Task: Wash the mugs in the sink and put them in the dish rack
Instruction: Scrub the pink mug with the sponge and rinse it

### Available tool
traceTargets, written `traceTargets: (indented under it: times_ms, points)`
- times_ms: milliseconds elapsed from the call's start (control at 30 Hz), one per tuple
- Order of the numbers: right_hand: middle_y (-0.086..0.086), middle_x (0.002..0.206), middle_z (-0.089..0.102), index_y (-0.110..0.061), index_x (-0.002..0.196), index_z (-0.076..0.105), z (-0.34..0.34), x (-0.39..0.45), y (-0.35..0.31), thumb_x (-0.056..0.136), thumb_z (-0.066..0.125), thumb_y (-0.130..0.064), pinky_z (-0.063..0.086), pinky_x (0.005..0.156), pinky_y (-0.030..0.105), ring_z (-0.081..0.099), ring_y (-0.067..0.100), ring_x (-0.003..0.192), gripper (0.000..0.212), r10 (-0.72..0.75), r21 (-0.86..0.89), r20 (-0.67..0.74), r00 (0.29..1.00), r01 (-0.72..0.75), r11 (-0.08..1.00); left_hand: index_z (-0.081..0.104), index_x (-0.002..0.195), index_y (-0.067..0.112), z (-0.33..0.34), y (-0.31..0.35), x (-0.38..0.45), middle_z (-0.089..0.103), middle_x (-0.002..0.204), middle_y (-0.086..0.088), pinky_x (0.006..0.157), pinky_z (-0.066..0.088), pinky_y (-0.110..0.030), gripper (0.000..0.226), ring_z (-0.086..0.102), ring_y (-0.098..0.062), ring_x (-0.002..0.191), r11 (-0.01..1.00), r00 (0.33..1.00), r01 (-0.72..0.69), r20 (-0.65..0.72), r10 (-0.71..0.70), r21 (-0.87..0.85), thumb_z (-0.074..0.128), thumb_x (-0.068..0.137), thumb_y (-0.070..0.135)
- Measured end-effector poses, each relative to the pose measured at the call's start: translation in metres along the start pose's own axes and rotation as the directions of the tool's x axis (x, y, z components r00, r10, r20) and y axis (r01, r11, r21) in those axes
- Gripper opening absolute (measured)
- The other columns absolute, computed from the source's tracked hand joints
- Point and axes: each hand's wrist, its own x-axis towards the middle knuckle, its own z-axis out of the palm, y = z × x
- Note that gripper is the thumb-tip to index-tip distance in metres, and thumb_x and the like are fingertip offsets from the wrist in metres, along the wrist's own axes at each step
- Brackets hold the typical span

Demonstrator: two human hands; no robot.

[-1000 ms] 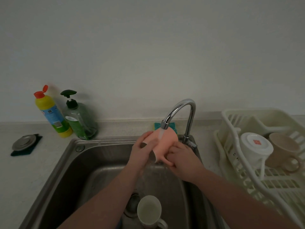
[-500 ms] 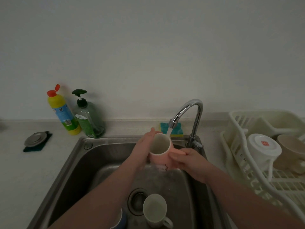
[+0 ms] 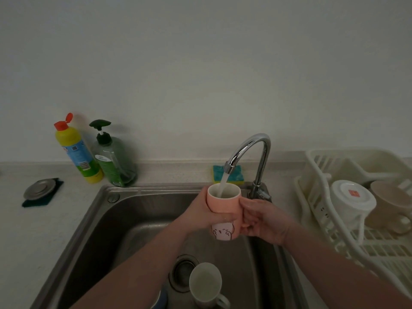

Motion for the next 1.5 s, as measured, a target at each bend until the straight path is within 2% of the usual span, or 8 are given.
traceTargets:
  times_ms: [133,367,600,733,867,1033,1367,1500]
  points:
    - [0.006,0.056,0.036,-0.013,0.059,0.046,0.009,-0.004,-0.011,0.080,0.065,-0.036,0.049,0.064,0.034,0.040,0.021,0.058,0.037,-0.027,-0.082,-0.091,0.996,0.019,0.996,0.055,0.116,0.027,0.001,0.000,0.003,0.067,0.111,0.001,0.081,0.058,-0.035,0.063,0.067,-0.013,0.100,1.000,0.998,0.012,-0.055,-0.014,-0.028,0.085,0.066,0.002]
    - [0.016,0.084,0.066,-0.008,0.083,0.063,0.012,-0.001,-0.017,0.092,0.052,-0.049,0.058,0.066,0.041,0.067,0.031,0.085,0.044,-0.002,-0.054,-0.315,0.949,-0.016,0.998,0.052,0.121,0.027,-0.002,0.002,0.003,0.066,0.114,0.001,0.083,0.058,-0.037,0.076,0.066,-0.014,0.101,0.997,0.988,0.061,-0.137,-0.067,-0.052,0.091,0.057,0.013]
    - [0.011,0.093,0.065,-0.007,0.089,0.063,-0.005,0.007,-0.002,0.094,0.055,-0.012,0.052,0.061,0.025,0.060,0.017,0.080,0.011,-0.090,-0.276,-0.580,0.810,-0.092,0.957,0.049,0.125,0.029,-0.008,0.003,0.002,0.064,0.115,0.005,0.077,0.058,-0.028,0.077,0.064,-0.009,0.102,0.999,0.988,0.049,-0.145,-0.048,0.002,0.089,0.062,0.013]
    - [0.006,0.080,0.064,-0.016,0.075,0.067,-0.016,0.016,-0.005,0.093,0.052,-0.009,0.052,0.080,0.036,0.062,0.020,0.081,0.024,-0.241,-0.516,-0.604,0.760,-0.143,0.844,0.048,0.126,0.032,-0.010,-0.001,0.004,0.063,0.116,0.007,0.082,0.058,-0.035,0.081,0.062,-0.010,0.104,0.998,0.984,0.051,-0.170,-0.046,0.024,0.091,0.058,0.019]
    - [0.011,0.108,0.067,-0.008,0.108,0.069,-0.021,0.019,-0.010,0.096,0.049,-0.013,0.048,0.087,0.033,0.060,0.023,0.099,0.024,-0.292,-0.647,-0.586,0.756,-0.218,0.731,0.047,0.126,0.032,-0.009,-0.003,0.006,0.062,0.117,0.007,0.082,0.058,-0.036,0.084,0.062,-0.011,0.106,0.998,0.981,0.052,-0.186,-0.047,0.022,0.092,0.056,0.019]
    - [0.010,0.119,0.065,-0.009,0.114,0.069,-0.019,0.022,-0.010,0.094,0.052,-0.013,0.043,0.095,0.032,0.057,0.023,0.109,0.026,-0.350,-0.713,-0.559,0.752,-0.220,0.666,0.048,0.126,0.032,-0.007,-0.003,0.007,0.061,0.117,0.006,0.081,0.058,-0.035,0.082,0.062,-0.011,0.106,0.998,0.980,0.058,-0.192,-0.053,0.025,0.092,0.057,0.017]
    - [0.011,0.093,0.066,-0.006,0.099,0.070,-0.038,0.035,-0.026,0.093,0.053,-0.013,0.044,0.073,0.029,0.058,0.021,0.085,0.019,-0.382,-0.666,-0.624,0.681,-0.209,0.716,0.048,0.121,0.033,-0.003,-0.007,0.005,0.062,0.116,0.007,0.080,0.058,-0.034,0.079,0.061,-0.010,0.105,0.998,0.976,0.058,-0.211,-0.054,0.012,0.091,0.057,0.014]
    - [0.014,0.105,0.066,-0.006,0.107,0.068,-0.047,0.040,-0.029,0.092,0.056,-0.015,0.049,0.086,0.037,0.059,0.026,0.096,0.021,-0.353,-0.630,-0.640,0.683,-0.204,0.749,0.048,0.117,0.037,-0.002,-0.006,0.004,0.062,0.114,0.009,0.075,0.057,-0.027,0.076,0.062,-0.007,0.103,0.999,0.976,0.050,-0.210,-0.048,0.004,0.090,0.059,0.013]
